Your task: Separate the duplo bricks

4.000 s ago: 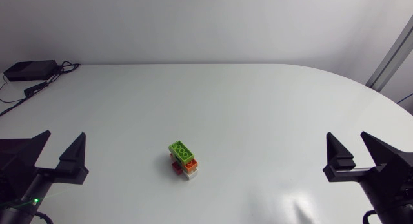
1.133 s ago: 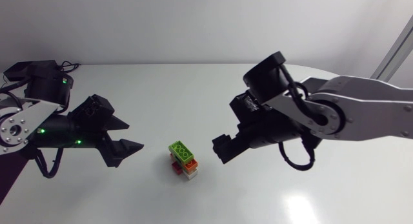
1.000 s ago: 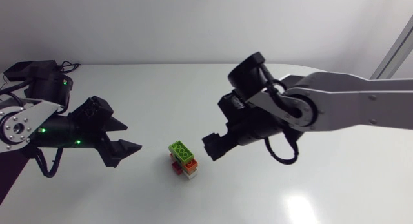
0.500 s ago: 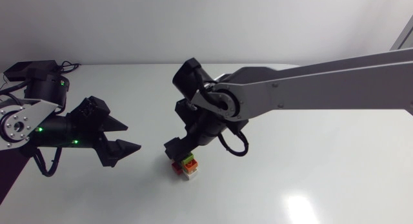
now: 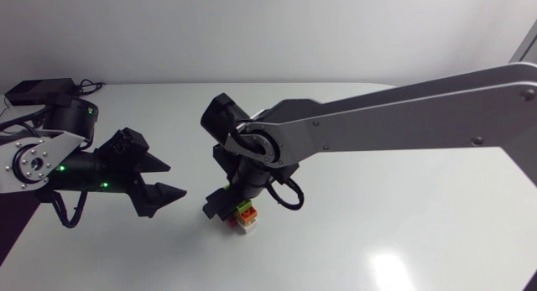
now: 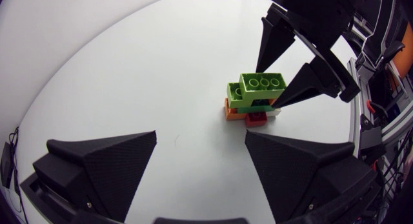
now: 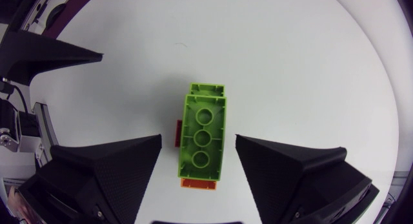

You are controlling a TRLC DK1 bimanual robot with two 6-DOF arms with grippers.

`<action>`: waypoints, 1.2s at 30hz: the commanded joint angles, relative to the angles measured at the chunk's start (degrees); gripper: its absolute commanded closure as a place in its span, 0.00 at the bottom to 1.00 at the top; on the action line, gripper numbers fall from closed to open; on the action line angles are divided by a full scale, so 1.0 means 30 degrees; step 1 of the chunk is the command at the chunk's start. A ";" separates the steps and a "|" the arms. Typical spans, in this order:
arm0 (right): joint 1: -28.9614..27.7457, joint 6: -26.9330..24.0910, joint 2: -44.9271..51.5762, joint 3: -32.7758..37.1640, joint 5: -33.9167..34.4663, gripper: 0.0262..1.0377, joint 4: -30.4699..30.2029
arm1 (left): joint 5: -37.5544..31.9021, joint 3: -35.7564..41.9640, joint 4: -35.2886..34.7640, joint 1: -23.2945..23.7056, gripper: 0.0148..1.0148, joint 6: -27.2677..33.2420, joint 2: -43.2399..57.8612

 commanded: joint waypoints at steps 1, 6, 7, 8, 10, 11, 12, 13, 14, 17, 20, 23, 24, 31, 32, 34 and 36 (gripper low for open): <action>0.0357 0.0257 0.0431 0.0328 0.0332 0.50 -0.0142 | 0.0310 0.0066 0.0239 0.0114 0.06 0.0514 0.0434; 0.0504 0.0228 0.0548 0.0094 0.0391 0.62 -0.0054 | 0.0310 -0.0081 0.0298 -0.0033 0.06 0.0514 0.0522; 0.0504 0.0228 0.0548 0.0006 0.0391 0.63 0.0004 | 0.0310 -0.0081 0.0298 -0.0033 0.06 0.0514 0.0551; 0.0533 0.0169 0.0548 -0.0053 0.0391 0.65 0.0004 | 0.0310 -0.0139 0.0298 -0.0092 0.06 0.0514 0.0551; 0.0563 0.0111 0.0402 -0.0111 0.0391 0.68 0.0004 | 0.0310 -0.0227 0.0444 -0.0267 0.06 0.0484 0.0551; 0.0563 0.0023 0.0285 -0.0170 0.0361 0.72 0.0034 | 0.0310 -0.0286 0.0562 -0.0326 0.06 0.0455 0.0551; 0.0563 -0.0065 0.0167 -0.0229 0.0303 0.73 0.0063 | 0.0310 -0.0315 0.0679 -0.0414 0.06 0.0396 0.0581; 0.0563 -0.0153 0.0079 -0.0346 0.0273 0.73 0.0063 | 0.0310 -0.0315 0.0679 -0.0472 0.06 0.0367 0.0581; 0.0563 -0.0270 -0.0067 -0.0463 0.0273 0.74 0.0063 | 0.0310 -0.0315 0.0708 -0.0590 0.06 0.0367 0.0581; 0.0475 -0.0593 -0.0624 -0.0932 0.0244 0.76 0.0151 | 0.0310 -0.0344 0.0708 -0.0883 0.06 0.0279 0.0581; 0.0240 -0.1149 -0.1590 -0.1430 0.0185 0.76 0.0151 | 0.0310 -0.0461 0.0708 -0.1234 0.06 0.0279 0.0581; -0.0199 -0.1852 -0.2674 -0.2074 -0.0225 0.76 0.0151 | 0.0310 -0.0579 0.0679 -0.1468 0.06 0.0279 0.0464; -0.0346 -0.2116 -0.2938 -0.2309 -0.0371 0.76 0.0122 | 0.0310 -0.0608 0.0708 -0.1527 0.06 0.0279 0.0405; -0.0668 -0.4723 -0.4637 -0.3891 -0.2334 0.76 0.0151 | 0.1219 -0.0754 0.0415 -0.2259 0.06 0.0836 0.0258; -0.0639 -0.4987 -0.4813 -0.3979 -0.2451 0.76 0.0122 | 0.1336 -0.0872 0.0298 -0.2406 0.06 0.1129 0.0171; -0.0609 -0.5573 -0.5047 -0.4066 -0.2715 0.75 0.0034 | 0.1893 -0.1165 0.0093 -0.2582 0.06 0.1627 -0.0122; -0.0609 -0.6042 -0.5165 -0.4066 -0.3037 0.75 -0.0084 | 0.2478 -0.1399 -0.0229 -0.2670 0.06 0.2184 -0.0562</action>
